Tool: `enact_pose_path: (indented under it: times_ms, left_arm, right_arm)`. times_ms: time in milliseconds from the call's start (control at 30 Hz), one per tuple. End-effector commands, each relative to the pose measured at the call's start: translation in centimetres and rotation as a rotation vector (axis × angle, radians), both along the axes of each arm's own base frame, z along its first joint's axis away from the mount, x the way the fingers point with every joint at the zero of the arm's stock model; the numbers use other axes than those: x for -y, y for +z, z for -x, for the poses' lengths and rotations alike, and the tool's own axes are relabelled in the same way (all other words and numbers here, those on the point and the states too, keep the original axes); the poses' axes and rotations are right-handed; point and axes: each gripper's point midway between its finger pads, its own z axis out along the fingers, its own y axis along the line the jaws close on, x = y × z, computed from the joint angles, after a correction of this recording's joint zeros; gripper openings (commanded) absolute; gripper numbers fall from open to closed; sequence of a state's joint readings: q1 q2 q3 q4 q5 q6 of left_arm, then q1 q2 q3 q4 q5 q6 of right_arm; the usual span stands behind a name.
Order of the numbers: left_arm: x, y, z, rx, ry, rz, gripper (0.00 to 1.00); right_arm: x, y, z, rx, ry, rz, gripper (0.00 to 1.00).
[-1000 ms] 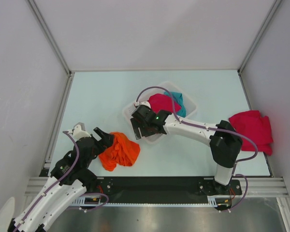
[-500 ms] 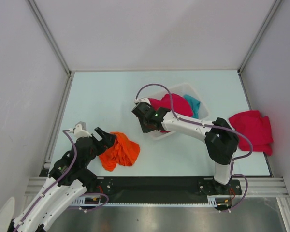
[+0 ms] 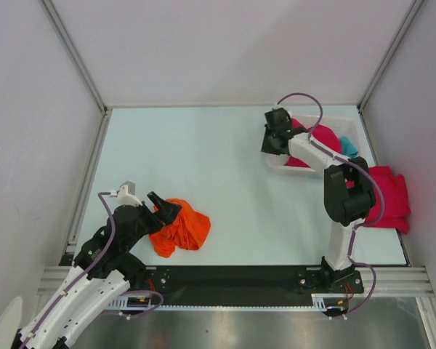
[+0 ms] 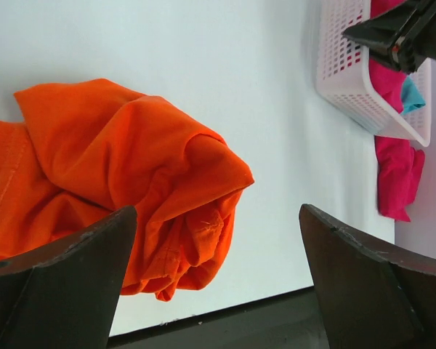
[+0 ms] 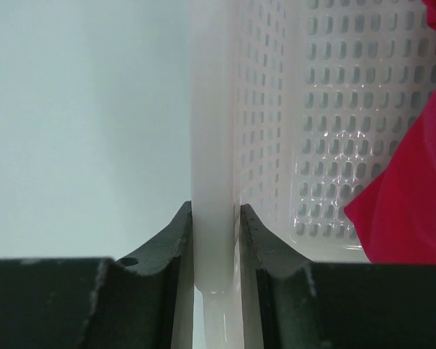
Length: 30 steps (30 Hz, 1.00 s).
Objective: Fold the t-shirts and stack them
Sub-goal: Move the tshirt to the center of the board
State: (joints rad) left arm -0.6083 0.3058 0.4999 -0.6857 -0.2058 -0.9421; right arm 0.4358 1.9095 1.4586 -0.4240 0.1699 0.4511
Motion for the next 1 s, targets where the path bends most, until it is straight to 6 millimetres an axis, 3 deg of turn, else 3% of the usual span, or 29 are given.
enact_pose_path:
  times_ms: [0, 200, 267, 400, 533, 733, 900, 967]
  left_arm:
    - [1.2, 2.5, -0.1, 0.056, -0.059, 0.043, 0.98]
    - [1.4, 2.7, 0.0, 0.057, -0.070, 0.053, 0.98]
    - [1.5, 3.0, 0.1, 0.061, -0.077, 0.057, 0.98]
    - [1.4, 3.3, 0.2, 0.065, -0.079, 0.055, 0.97]
    - [1.4, 3.3, 0.2, 0.060, -0.083, 0.044, 0.97]
    - [1.6, 3.2, 0.1, 0.048, -0.092, 0.037, 0.97]
    - [1.7, 3.0, 0.1, 0.042, -0.095, 0.038, 0.97]
    - [1.8, 2.9, 0.2, 0.040, -0.100, 0.035, 0.97]
  right_arm:
    - [6.8, -4.9, -0.8, -0.167, -0.182, 0.010, 0.00]
    - [11.3, -3.7, -4.9, -0.135, -0.276, 0.068, 0.00]
    - [12.9, -4.9, -5.1, -0.181, -0.306, 0.091, 0.00]
    - [13.7, -5.4, -6.4, -0.190, -0.312, 0.060, 0.02]
    - [13.5, -4.1, -7.8, -0.156, -0.286, 0.041, 0.47]
    - [12.1, 2.2, -10.6, 0.019, -0.201, 0.013, 0.65]
    - [10.5, 7.1, -11.1, 0.146, -0.167, 0.042, 0.64]
    - [8.8, 9.7, -10.7, 0.210, -0.141, 0.059, 0.64]
